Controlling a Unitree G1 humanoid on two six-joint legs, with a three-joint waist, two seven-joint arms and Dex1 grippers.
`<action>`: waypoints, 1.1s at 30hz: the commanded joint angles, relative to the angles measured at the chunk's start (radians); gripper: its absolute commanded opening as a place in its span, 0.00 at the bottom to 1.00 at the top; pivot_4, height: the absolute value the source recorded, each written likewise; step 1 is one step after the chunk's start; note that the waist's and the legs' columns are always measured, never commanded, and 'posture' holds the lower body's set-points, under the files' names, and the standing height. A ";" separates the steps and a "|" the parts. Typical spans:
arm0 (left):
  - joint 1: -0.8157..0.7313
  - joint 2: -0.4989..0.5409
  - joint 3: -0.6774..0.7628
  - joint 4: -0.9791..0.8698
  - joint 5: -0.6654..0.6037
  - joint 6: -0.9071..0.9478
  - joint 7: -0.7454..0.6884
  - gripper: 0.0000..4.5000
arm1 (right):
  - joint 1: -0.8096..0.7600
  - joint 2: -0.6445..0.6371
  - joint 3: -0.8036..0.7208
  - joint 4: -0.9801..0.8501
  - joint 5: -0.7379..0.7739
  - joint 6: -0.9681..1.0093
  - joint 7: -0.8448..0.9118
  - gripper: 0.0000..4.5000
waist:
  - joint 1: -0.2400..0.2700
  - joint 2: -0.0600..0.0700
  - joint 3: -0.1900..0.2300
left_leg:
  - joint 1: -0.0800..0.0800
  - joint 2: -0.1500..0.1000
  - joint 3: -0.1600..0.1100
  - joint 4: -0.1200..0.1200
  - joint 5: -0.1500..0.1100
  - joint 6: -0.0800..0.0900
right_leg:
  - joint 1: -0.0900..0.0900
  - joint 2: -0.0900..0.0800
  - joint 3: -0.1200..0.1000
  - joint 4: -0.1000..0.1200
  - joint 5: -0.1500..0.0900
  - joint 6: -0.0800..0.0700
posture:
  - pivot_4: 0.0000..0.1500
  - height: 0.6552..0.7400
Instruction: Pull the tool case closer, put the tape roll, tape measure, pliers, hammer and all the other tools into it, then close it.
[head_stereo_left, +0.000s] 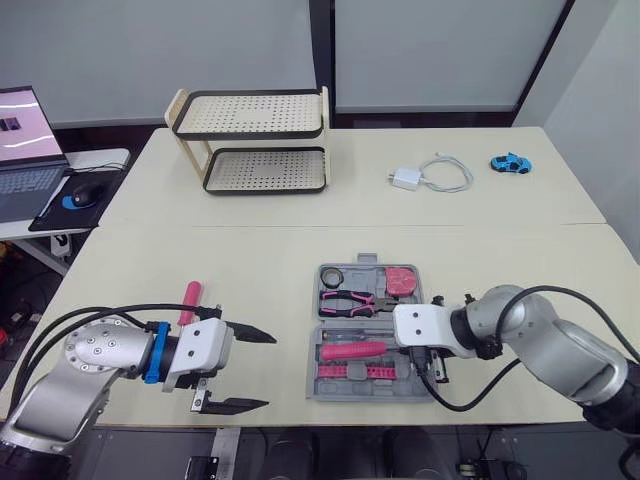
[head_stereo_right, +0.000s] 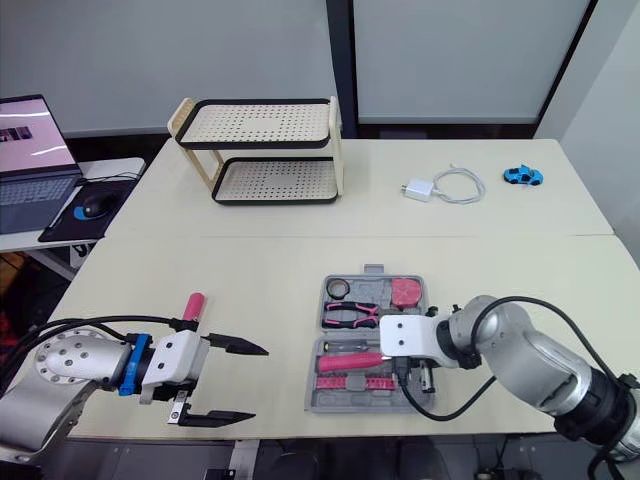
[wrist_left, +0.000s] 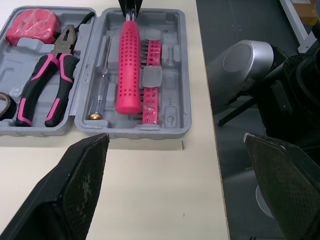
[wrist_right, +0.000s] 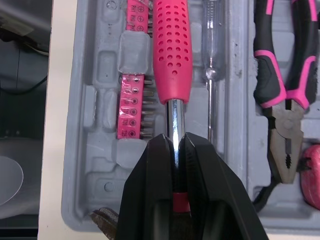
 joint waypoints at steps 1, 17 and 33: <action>-0.016 -0.001 -0.009 -0.022 -0.001 0.002 0.009 1.00 | -0.023 0.030 0.012 0.019 -0.031 -0.024 -0.004 0.02 | 0.000 0.000 0.000 | 0.000 0.000 0.000 0.000 0.000 0.000 | 0.000 0.000 0.000 0.000 0.000 0.000 | 1.00 1.00; -0.035 -0.001 -0.022 -0.055 -0.011 0.035 0.029 1.00 | 0.009 0.087 0.021 0.120 -0.094 -0.091 0.011 0.02 | -0.001 0.000 0.000 | 0.000 0.000 0.000 0.000 0.000 0.000 | -0.002 0.000 0.001 0.001 0.000 0.000 | 1.00 1.00; -0.066 -0.013 -0.045 -0.071 -0.011 0.063 0.049 1.00 | 0.029 0.103 -0.071 0.092 -0.033 -0.062 0.027 0.54 | -0.001 0.000 0.000 | 0.000 0.000 0.000 0.000 0.000 0.000 | -0.002 0.000 0.001 0.001 0.000 0.000 | 1.00 1.00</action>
